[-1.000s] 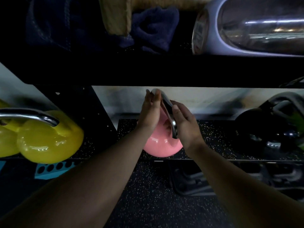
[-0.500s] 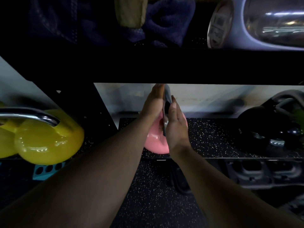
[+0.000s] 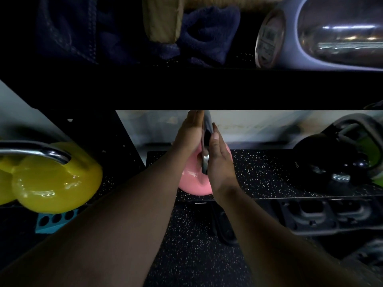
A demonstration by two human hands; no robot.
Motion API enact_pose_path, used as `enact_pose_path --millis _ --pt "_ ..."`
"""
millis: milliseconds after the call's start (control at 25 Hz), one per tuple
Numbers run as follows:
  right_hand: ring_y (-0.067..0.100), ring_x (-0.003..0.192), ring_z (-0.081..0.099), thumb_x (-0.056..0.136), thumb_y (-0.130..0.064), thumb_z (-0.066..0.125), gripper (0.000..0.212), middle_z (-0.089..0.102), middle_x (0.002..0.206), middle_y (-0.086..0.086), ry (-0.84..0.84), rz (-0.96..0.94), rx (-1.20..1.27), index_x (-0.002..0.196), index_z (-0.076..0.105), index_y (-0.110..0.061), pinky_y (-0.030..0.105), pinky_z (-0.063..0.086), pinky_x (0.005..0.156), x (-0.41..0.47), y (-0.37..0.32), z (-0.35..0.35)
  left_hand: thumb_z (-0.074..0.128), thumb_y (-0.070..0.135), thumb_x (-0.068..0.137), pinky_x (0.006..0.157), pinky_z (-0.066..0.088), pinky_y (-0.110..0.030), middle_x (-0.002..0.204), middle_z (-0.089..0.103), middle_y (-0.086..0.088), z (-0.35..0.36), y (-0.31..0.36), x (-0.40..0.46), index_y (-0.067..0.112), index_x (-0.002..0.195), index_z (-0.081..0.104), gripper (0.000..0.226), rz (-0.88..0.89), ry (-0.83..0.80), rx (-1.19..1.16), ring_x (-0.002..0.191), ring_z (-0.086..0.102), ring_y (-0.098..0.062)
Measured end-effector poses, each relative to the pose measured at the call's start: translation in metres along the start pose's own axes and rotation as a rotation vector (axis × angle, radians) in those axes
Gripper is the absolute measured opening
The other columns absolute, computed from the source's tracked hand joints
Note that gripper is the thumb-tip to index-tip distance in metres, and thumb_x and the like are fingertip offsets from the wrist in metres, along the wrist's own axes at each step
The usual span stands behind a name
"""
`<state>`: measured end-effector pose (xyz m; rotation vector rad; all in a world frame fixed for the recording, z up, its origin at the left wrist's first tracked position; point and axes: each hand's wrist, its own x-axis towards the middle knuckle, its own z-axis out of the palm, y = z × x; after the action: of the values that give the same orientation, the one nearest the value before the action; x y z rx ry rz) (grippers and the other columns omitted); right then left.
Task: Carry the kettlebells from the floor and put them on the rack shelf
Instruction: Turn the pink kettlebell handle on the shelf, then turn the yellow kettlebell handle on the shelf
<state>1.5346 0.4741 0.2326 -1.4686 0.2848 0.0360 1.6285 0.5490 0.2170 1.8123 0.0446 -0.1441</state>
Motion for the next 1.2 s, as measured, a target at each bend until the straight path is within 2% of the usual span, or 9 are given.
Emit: enact_pose_path --millis 240,360,440,520,640,760,920,1000,1200 --pt "-0.020 0.096 0.053 0.104 -0.047 0.028 0.047 0.050 0.140 -0.008 -0.016 0.010 -0.079 0.149 0.036 -0.036 -0.004 0.040 0.061 -0.001 -0.002 -0.003 0.022 0.057 0.099 0.097 0.035 -0.032 0.136 0.054 -0.015 -0.001 -0.001 0.001 0.019 0.139 0.046 0.060 -0.060 -0.034 0.030 0.119 0.052 -0.021" --pt "0.016 0.121 0.050 0.102 -0.052 0.024 0.049 0.051 0.145 0.007 -0.082 0.013 -0.208 0.148 0.034 -0.038 0.022 0.046 0.091 -0.001 -0.008 -0.010 0.025 0.055 0.100 0.111 0.033 -0.043 0.143 0.052 -0.012 -0.007 0.008 -0.007 0.020 0.143 0.044 0.058 -0.092 -0.062 0.002 0.129 0.049 -0.026" --pt "0.026 0.126 0.052 0.102 -0.050 0.030 0.048 0.055 0.140 0.010 -0.121 0.043 -0.267 0.146 0.038 -0.034 0.044 0.042 0.106 -0.003 -0.019 -0.019 0.037 0.051 0.099 0.105 0.039 -0.039 0.136 0.058 -0.004 -0.021 0.004 -0.033 0.022 0.135 0.052 0.049 -0.054 -0.058 0.017 0.124 0.052 -0.020" --pt "0.031 0.114 0.060 0.101 -0.043 0.043 0.046 0.065 0.124 0.014 -0.093 0.071 -0.327 0.144 0.042 -0.028 0.050 0.047 0.099 -0.008 -0.030 -0.034 0.050 0.050 0.094 0.089 0.044 -0.031 0.125 0.064 0.004 -0.042 -0.011 -0.069 0.026 0.125 0.061 0.041 -0.098 -0.030 0.027 0.112 0.058 -0.013" --pt "0.017 0.079 0.066 0.097 -0.029 0.055 0.030 0.071 0.091 0.004 0.017 -0.066 -0.596 0.126 0.057 -0.023 0.024 0.050 0.062 -0.028 -0.043 -0.058 0.063 0.035 0.091 0.087 0.048 -0.027 0.111 0.072 0.001 -0.078 -0.034 -0.114 0.018 0.111 0.071 0.027 -0.165 0.033 0.108 0.102 0.064 -0.012" --pt "0.007 0.063 0.062 0.093 -0.020 0.059 0.010 0.070 0.077 -0.008 0.085 -0.219 -0.687 0.094 0.066 -0.028 0.022 0.043 0.052 -0.044 -0.051 -0.054 0.068 0.029 0.087 0.080 0.046 -0.030 0.090 0.074 0.002 -0.123 -0.039 -0.135 0.021 0.087 0.075 0.011 -0.208 0.298 0.046 0.095 0.067 -0.019" --pt "0.006 0.066 0.060 0.092 -0.020 0.058 0.011 0.066 0.077 -0.010 -0.052 -0.377 -0.768 0.093 0.067 -0.027 0.021 0.042 0.058 -0.058 -0.048 0.018 0.063 0.037 0.085 0.066 0.037 -0.033 0.078 0.066 -0.005 -0.184 -0.045 -0.150 0.016 0.078 0.064 0.022 -0.116 0.751 -0.025 0.082 0.061 -0.030" --pt "0.005 0.071 0.062 0.093 -0.022 0.057 0.009 0.065 0.078 -0.011 -0.135 -0.463 -0.782 0.092 0.065 -0.028 0.013 0.044 0.061 -0.068 -0.042 0.061 0.063 0.034 0.087 0.065 0.032 -0.032 0.079 0.062 -0.006 -0.212 -0.051 -0.155 0.014 0.080 0.060 0.021 -0.089 0.942 0.007 0.082 0.057 -0.031" --pt "0.004 0.072 0.058 0.091 -0.032 0.058 0.006 0.064 0.079 -0.010 -0.237 -0.625 -0.761 0.092 0.062 -0.028 0.025 0.046 0.068 -0.083 -0.011 0.207 0.069 0.036 0.085 0.076 0.031 -0.031 0.108 0.057 -0.019 -0.315 -0.080 -0.156 0.000 0.108 0.055 0.044 -0.087 1.193 -0.004 0.103 0.050 -0.033"
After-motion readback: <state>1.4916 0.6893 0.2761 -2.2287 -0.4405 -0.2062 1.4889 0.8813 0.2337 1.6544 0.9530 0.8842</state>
